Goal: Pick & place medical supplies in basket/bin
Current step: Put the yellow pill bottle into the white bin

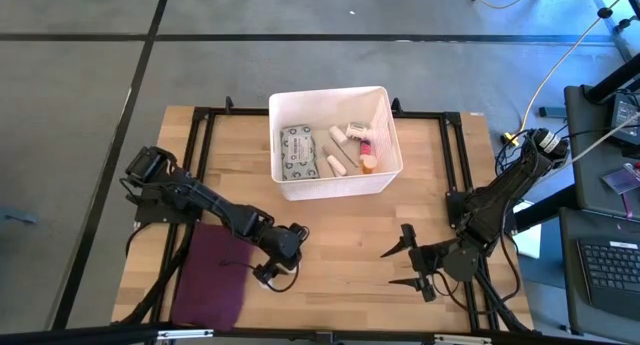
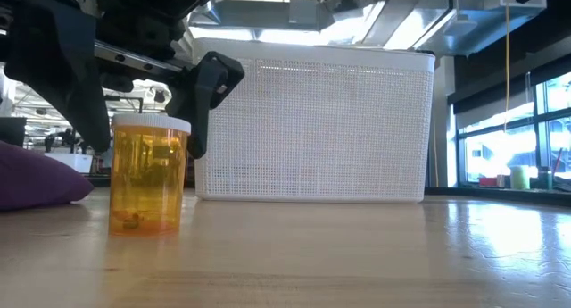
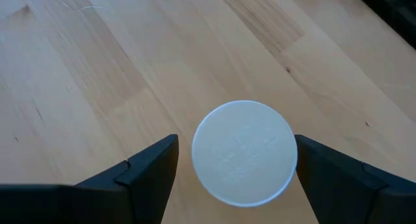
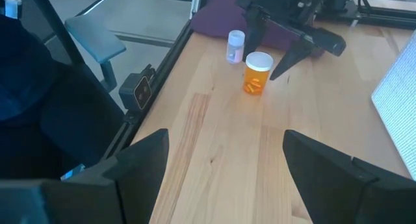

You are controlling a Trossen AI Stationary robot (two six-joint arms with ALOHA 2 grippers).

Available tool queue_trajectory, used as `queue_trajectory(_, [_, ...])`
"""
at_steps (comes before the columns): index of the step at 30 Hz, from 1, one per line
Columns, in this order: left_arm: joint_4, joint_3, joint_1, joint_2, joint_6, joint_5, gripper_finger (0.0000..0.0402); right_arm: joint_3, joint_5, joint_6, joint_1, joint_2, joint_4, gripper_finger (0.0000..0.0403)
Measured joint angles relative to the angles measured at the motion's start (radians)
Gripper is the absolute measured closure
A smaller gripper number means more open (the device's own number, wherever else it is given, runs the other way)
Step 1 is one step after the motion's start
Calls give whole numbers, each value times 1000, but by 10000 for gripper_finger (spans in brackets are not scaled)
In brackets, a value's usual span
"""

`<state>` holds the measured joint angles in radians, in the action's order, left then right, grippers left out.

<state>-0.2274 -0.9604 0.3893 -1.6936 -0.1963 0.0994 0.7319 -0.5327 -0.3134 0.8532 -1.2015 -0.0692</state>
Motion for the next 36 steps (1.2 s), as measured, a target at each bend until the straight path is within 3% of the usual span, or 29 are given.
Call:
queue_trajectory(4, [0, 0, 0, 0, 0, 0, 118, 0, 0, 0, 0, 0, -1, 99])
queue_trajectory(15, [3, 0, 0, 1, 0, -5, 180, 0, 0, 0, 0, 0, -2, 99])
queue_trajectory(25, [-12, -60, -3, 110, -12, -20, 187, 0, 1, 0, 0, 0, -2, 99])
queue_trajectory(28, [-16, -117, -14, 158, -51, -118, 187, 0, 1, 0, 0, 0, -2, 99])
queue_trajectory(33, [-8, -200, -37, 227, -183, -488, 188, 0, 1, -1, 0, 0, -2, 99])
queue_trajectory(36, [9, -243, -70, 253, -261, -611, 188, 0, 1, -6, 0, 0, -3, 99])
